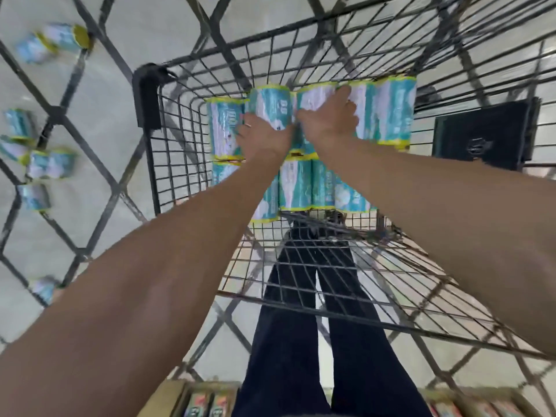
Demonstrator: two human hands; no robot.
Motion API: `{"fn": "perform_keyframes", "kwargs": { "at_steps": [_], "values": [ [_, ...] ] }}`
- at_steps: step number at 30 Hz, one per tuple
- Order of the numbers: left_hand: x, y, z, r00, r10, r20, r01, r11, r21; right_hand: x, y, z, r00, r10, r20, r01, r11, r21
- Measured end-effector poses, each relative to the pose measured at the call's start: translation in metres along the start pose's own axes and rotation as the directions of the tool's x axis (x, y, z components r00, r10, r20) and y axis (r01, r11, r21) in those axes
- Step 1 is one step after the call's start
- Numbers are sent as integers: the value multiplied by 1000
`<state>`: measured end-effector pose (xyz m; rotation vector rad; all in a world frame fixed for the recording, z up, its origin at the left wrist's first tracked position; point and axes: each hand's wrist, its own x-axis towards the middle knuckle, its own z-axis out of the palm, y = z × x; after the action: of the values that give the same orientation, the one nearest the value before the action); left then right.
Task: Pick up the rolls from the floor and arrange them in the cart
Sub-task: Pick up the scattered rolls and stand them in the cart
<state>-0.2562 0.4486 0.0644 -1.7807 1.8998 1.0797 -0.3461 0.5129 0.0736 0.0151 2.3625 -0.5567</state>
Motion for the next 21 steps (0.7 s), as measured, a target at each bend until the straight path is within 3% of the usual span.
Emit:
{"fn": "perform_keyframes", "kwargs": {
  "at_steps": [7,12,17,21],
  "values": [
    [-19,-5,-7,998,39,44,-37,998,-44,-15,8,-19,998,-38,-47,39,999,10],
    [-59,1,-42,984,178,24,-179,982,66,-55,19,-62,971,-230,64,237,959,-154],
    [-126,-7,-106,926,378,17,-357,858,368,-129,12,-118,865,-451,218,501,763,-408],
    [-187,-20,-165,882,469,-44,-381,766,518,-204,-9,-156,760,-587,280,637,587,-500]
  ]
}}
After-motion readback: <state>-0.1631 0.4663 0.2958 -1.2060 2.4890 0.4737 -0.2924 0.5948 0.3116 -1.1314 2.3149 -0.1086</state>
